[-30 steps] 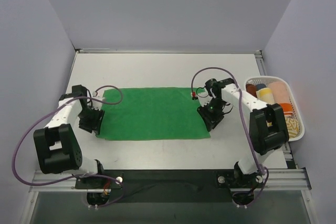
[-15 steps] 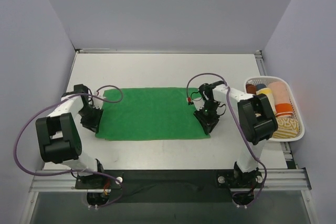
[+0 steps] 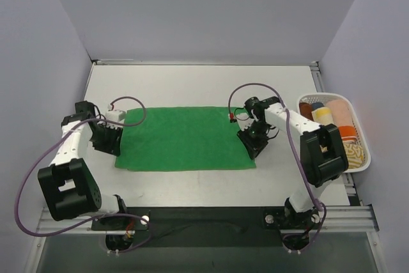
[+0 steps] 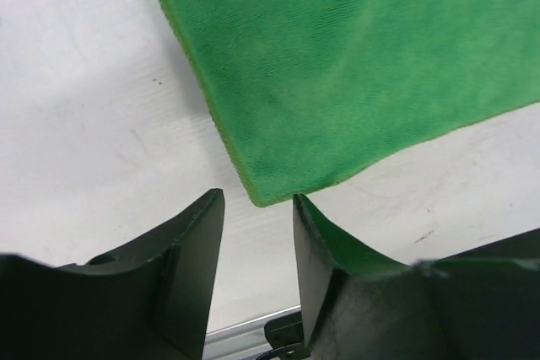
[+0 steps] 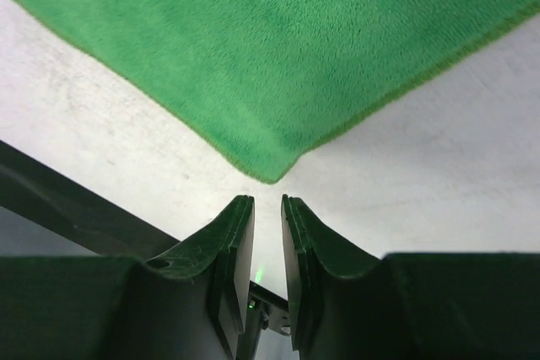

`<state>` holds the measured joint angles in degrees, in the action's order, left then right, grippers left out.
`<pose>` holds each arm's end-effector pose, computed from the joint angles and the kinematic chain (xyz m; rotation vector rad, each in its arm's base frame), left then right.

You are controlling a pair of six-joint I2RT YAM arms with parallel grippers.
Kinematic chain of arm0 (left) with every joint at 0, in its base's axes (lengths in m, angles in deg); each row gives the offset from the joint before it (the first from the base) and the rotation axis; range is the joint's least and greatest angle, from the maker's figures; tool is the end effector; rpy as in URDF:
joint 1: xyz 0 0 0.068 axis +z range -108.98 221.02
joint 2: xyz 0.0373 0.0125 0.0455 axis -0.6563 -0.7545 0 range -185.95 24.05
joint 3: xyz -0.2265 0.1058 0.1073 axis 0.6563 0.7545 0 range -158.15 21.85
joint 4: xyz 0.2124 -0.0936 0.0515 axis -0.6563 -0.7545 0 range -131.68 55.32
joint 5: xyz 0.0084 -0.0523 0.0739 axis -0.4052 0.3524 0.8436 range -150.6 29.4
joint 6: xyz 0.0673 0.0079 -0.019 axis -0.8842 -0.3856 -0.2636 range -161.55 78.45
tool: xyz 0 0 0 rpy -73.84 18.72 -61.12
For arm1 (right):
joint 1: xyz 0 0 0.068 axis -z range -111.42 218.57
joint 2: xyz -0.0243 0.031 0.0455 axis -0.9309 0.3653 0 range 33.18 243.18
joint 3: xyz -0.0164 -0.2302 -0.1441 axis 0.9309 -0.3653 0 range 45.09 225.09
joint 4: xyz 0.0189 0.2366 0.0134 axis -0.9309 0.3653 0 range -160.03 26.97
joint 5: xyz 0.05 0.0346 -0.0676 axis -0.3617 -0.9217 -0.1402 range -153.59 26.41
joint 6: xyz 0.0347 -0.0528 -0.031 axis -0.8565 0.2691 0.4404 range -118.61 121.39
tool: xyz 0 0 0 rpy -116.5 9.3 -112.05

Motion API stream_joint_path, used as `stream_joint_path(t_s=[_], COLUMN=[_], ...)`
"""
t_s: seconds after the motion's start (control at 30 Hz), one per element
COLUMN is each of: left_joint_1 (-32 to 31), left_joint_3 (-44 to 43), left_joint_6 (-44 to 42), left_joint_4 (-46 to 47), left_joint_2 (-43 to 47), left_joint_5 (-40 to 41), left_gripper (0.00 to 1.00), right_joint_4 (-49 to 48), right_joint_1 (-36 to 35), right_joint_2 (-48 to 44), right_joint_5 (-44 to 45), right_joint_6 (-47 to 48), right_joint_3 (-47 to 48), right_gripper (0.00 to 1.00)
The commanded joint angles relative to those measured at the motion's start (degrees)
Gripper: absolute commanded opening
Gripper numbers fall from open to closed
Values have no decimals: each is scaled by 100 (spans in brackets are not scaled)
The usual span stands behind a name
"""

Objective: Roll the towels
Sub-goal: Flatten the towel

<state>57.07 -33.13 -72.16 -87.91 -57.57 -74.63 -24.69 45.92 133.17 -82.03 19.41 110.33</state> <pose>0.2226 0.0494 0.2013 0.3953 2.8476 -0.2238 0.2720 0.1333 0.1702 -1.0619 2.7456 0.4876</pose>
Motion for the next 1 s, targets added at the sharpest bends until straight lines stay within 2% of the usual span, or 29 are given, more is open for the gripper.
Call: stream_joint_path(t_s=[0.0, 0.27, 0.43, 0.57, 0.67, 0.87, 0.97], left_joint_1=[-6, -76, -85, -67, -67, -67, -6], left_joint_3=[-162, 154, 566, 831, 954, 981, 928], left_joint_6=[-498, -630, -648, -569, -551, -603, -972], left_joint_4=[-380, -346, 93, 409, 612, 613, 9], left_joint_2=[349, -168, -450, -871, -1091, -1137, -621], left_joint_5=[-768, -602, -49, 583, 768, 726, 86], left_gripper=[47, 29, 25, 23, 23, 21, 22], right_joint_4=[449, 221, 36, 45, 123, 396, 396], right_joint_1=[-37, -90, -125, -143, -151, -160, -160], right_joint_2=[-506, 108, 548, 662, 680, 794, 663], right_joint_5=[-90, -99, 103, 384, 533, 868, 754], right_joint_6=[-18, -185, -282, -334, -369, -247, -229], right_joint_3=[7, -116, -300, -406, -432, -564, -556], right_gripper=[21, 16, 15, 14, 14, 11, 11])
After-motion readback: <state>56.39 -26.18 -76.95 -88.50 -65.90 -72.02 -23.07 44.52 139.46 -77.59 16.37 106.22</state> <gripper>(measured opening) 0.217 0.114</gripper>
